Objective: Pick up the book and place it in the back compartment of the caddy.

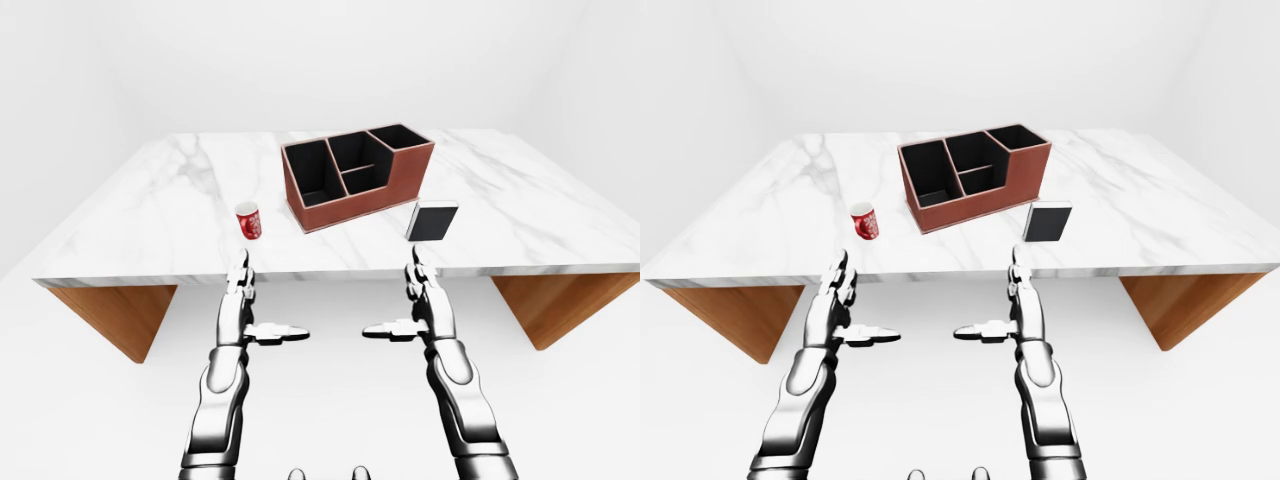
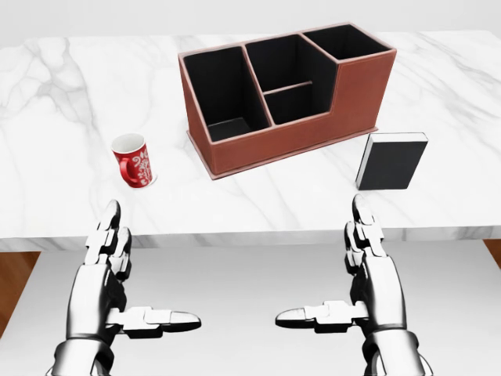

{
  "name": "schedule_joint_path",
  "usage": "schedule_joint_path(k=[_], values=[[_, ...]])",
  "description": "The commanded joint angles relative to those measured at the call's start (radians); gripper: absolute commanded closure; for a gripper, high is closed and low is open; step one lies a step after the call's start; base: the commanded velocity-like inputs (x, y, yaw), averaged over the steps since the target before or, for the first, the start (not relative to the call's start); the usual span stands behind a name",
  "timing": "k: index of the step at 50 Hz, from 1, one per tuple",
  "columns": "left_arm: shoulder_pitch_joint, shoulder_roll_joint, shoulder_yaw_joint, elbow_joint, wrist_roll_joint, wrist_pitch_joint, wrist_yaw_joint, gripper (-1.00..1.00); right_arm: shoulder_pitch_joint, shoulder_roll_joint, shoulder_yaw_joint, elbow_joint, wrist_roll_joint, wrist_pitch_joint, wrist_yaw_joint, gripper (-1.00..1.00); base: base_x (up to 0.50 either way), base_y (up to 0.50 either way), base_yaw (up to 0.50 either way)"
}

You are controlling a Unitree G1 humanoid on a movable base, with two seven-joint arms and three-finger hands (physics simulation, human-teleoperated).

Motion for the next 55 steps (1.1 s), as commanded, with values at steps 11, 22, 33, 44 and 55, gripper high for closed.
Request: schedule_joint_path(k=[11,22,33,44,55], values=[[-0.003,0.022,0.04,-0.159,-0.006,0.08,-0.019,-1.0,0.026,-0.01,-0.016,-0.206,0.022,0.075,0.034,-1.0,0.0,0.0,0.0],[-0.012,0.03,0.062,-0.353,-0.022,0.08,-0.036,-1.0,0.015,-0.024,-0.054,-0.37,0.04,0.075,0.046,-1.0,0.0,0.0,0.0],[-0.042,0.043,0.097,-0.452,-0.049,0.08,-0.043,-1.0,-0.007,-0.038,-0.092,-0.503,0.029,0.075,0.048,-1.0,0.0,0.0,0.0],[-0.06,0.053,0.114,-0.505,-0.066,0.08,-0.046,-1.0,-0.025,-0.052,-0.141,-0.631,0.08,0.075,0.084,-1.0,0.0,0.0,0.0],[-0.068,0.057,0.122,-0.53,-0.073,0.08,-0.047,-1.0,-0.037,-0.068,-0.173,-0.713,0.089,0.075,0.102,-1.0,0.5,0.0,0.0]])
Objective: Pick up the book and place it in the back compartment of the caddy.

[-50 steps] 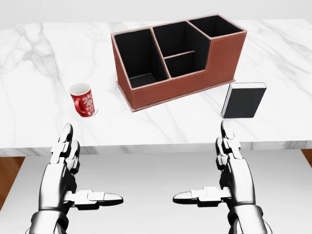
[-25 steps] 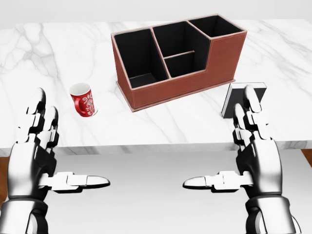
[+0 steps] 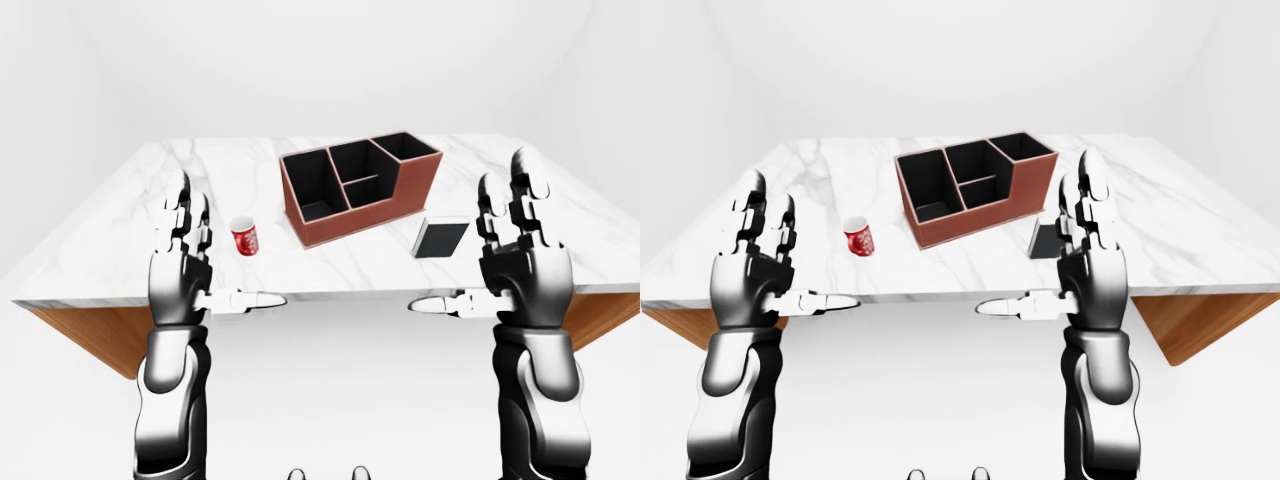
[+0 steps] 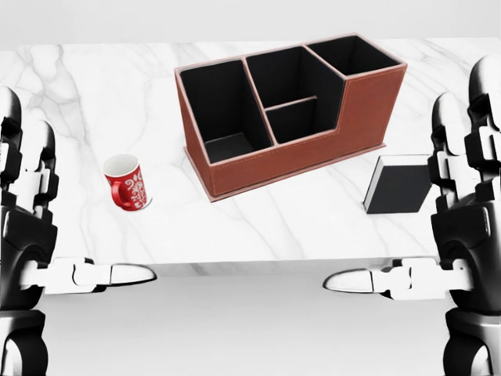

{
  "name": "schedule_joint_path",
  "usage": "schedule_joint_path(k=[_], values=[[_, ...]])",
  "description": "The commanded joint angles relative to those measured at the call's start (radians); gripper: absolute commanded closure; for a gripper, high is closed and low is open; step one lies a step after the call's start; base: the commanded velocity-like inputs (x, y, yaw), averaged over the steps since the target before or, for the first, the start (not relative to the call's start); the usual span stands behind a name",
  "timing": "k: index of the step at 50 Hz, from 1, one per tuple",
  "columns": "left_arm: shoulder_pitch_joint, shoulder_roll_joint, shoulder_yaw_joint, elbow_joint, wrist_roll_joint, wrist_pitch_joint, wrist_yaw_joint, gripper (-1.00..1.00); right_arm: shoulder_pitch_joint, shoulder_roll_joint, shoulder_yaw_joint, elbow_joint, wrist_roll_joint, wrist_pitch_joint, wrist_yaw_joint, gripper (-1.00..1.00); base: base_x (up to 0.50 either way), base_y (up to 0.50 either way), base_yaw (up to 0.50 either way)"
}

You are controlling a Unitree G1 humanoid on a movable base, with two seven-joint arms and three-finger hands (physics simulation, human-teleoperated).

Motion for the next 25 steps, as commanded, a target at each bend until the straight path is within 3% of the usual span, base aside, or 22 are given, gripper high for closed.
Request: schedule_joint_path(k=[1,25], values=[[-0.013,0.005,0.011,-0.034,-0.01,0.0,-0.002,-1.0,-0.02,-0.016,-0.035,-0.081,0.012,0.0,0.019,-1.0,0.5,0.0,0.0],[-0.011,0.005,0.011,-0.048,-0.009,0.0,-0.003,-1.0,-0.01,-0.01,-0.017,-0.076,-0.041,0.0,0.038,-1.0,0.5,0.0,0.0]])
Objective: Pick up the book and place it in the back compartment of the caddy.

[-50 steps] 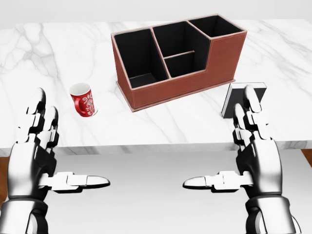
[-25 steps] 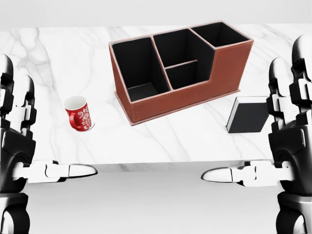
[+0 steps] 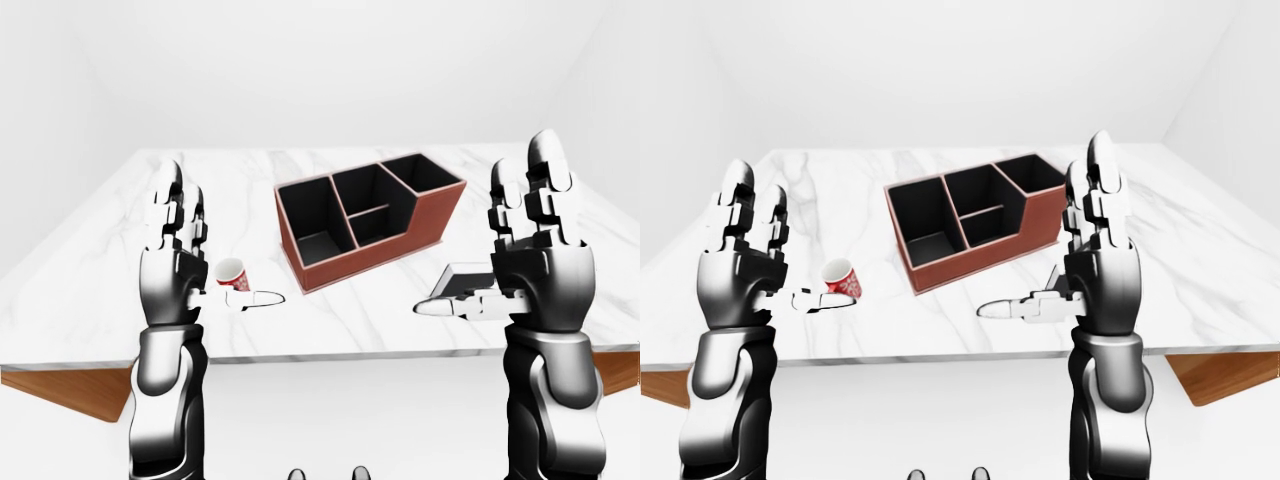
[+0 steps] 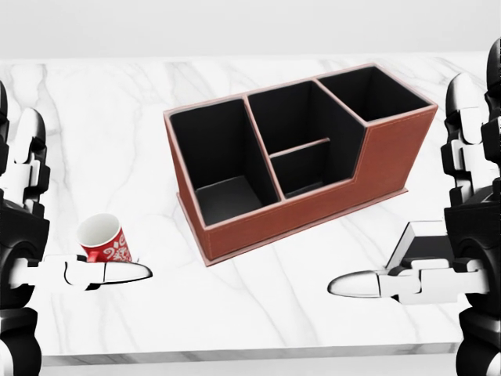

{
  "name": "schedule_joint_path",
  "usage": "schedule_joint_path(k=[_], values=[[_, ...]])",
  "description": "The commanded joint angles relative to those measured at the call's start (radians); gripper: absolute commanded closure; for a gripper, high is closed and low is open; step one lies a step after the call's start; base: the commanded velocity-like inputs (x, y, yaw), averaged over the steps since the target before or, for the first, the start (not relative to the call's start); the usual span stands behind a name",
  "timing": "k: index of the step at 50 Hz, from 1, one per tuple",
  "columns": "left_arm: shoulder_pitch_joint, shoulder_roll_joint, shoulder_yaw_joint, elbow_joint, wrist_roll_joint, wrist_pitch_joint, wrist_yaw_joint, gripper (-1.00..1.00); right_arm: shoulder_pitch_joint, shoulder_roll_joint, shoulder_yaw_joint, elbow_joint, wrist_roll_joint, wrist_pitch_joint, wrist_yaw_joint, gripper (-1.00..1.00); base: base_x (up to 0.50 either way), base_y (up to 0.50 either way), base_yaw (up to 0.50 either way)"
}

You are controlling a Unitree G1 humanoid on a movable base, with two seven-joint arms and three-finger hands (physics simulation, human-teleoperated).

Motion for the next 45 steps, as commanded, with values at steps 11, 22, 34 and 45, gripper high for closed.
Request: schedule_joint_path(k=[11,22,34,45], values=[[0.0,0.0,-0.001,-0.006,0.001,0.0,-0.001,-1.0,0.003,0.003,0.011,0.004,-0.037,0.0,0.016,-1.0,0.5,0.0,0.0],[0.003,-0.003,-0.005,0.001,0.006,0.0,-0.002,-1.0,-0.012,-0.001,0.032,0.038,-0.11,0.0,-0.007,-1.0,0.12,0.0,0.0],[0.007,-0.004,-0.007,0.005,0.008,0.0,-0.003,-1.0,0.005,0.005,0.01,0.004,-0.028,0.0,0.022,-1.0,0.27,0.0,0.0],[0.008,-0.004,-0.007,-0.001,0.008,0.0,-0.004,-1.0,-0.005,-0.001,0.028,0.029,-0.092,0.0,0.012,-1.0,0.39,0.0,0.0]])
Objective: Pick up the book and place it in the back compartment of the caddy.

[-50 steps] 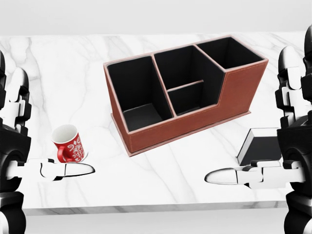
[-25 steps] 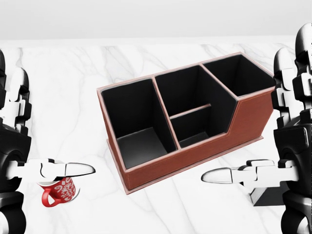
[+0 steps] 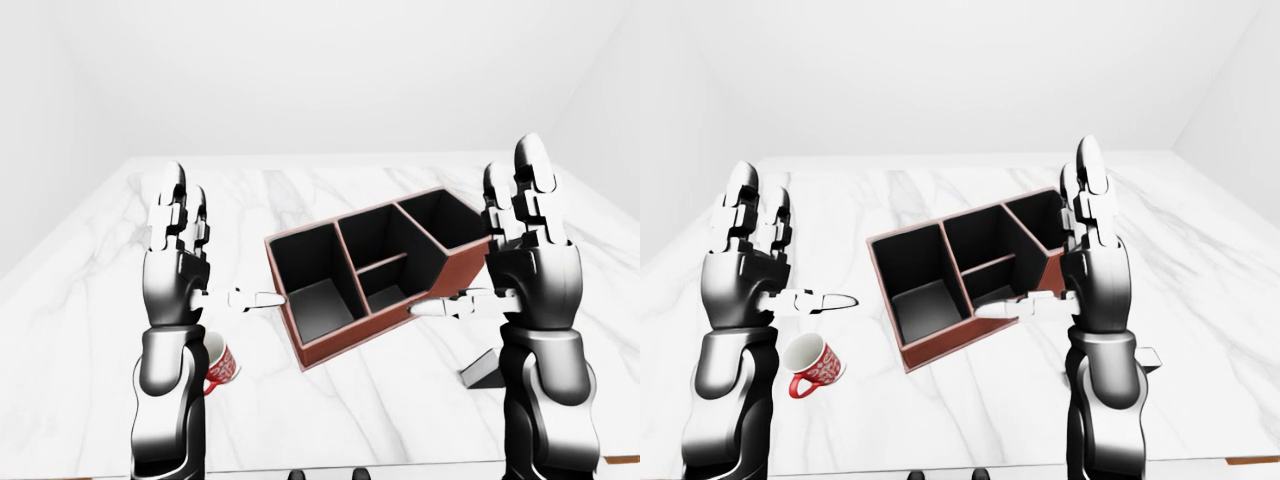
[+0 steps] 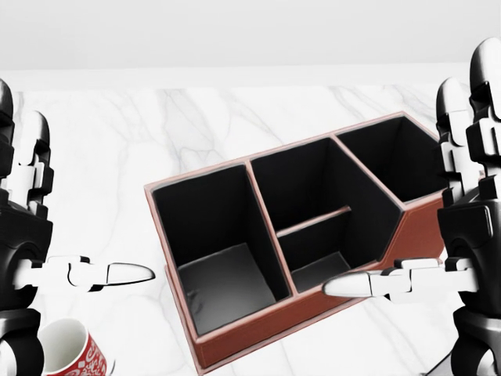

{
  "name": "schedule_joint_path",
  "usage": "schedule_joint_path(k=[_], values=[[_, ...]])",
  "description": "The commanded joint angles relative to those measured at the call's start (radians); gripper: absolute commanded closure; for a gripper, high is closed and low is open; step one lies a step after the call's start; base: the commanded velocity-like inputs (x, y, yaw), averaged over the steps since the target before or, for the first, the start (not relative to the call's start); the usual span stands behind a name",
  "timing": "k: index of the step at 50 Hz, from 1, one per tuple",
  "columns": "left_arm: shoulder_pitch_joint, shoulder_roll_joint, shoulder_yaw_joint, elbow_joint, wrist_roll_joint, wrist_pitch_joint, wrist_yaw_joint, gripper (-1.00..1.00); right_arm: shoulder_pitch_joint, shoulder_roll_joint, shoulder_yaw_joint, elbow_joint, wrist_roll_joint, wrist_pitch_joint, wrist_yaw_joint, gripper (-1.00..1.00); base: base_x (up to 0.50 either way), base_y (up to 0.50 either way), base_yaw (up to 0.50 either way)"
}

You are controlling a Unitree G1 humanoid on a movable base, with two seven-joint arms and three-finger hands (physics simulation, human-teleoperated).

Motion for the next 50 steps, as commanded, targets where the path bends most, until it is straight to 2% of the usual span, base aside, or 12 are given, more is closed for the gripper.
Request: schedule_joint_path(k=[1,12,14,21,22,26,31,50], values=[[0.003,0.0,0.001,-0.006,0.0,0.0,-0.001,-1.0,-0.004,-0.004,0.023,0.003,-0.052,0.0,-0.005,-1.0,0.0,0.0,0.0],[-0.001,0.001,0.004,-0.011,-0.003,0.0,0.0,-1.0,-0.015,-0.017,0.034,-0.029,-0.184,0.0,0.023,-1.0,0.0,0.0,0.0],[0.0,0.001,0.004,-0.011,-0.003,0.0,0.001,-1.0,-0.028,-0.046,0.013,-0.05,-0.23,0.0,0.039,-1.0,0.0,0.0,0.0],[0.0,0.002,0.005,-0.014,-0.004,0.0,0.001,-1.0,-0.056,-0.063,-0.039,-0.077,-0.301,0.0,0.094,-1.0,0.0,0.0,0.0],[0.002,0.002,0.003,-0.004,0.0,0.0,0.0,-1.0,-0.013,-0.196,-0.04,-0.099,-0.475,0.0,0.176,-1.0,0.0,0.0,0.0],[0.001,0.001,0.003,-0.003,0.001,0.0,0.0,-1.0,-0.029,-0.134,-0.078,-0.088,-0.578,0.0,0.271,-1.0,0.0,0.0,0.0],[0.001,0.001,0.003,0.0,0.0,0.0,0.0,-1.0,-0.033,-0.107,-0.095,-0.079,-0.616,0.0,0.304,-1.0,0.0,0.0,0.0],[0.002,0.001,0.002,0.0,0.003,0.0,0.001,-1.0,-0.013,-0.113,-0.137,-0.096,-0.743,0.0,0.407,-1.0,0.0,0.0,0.0]])
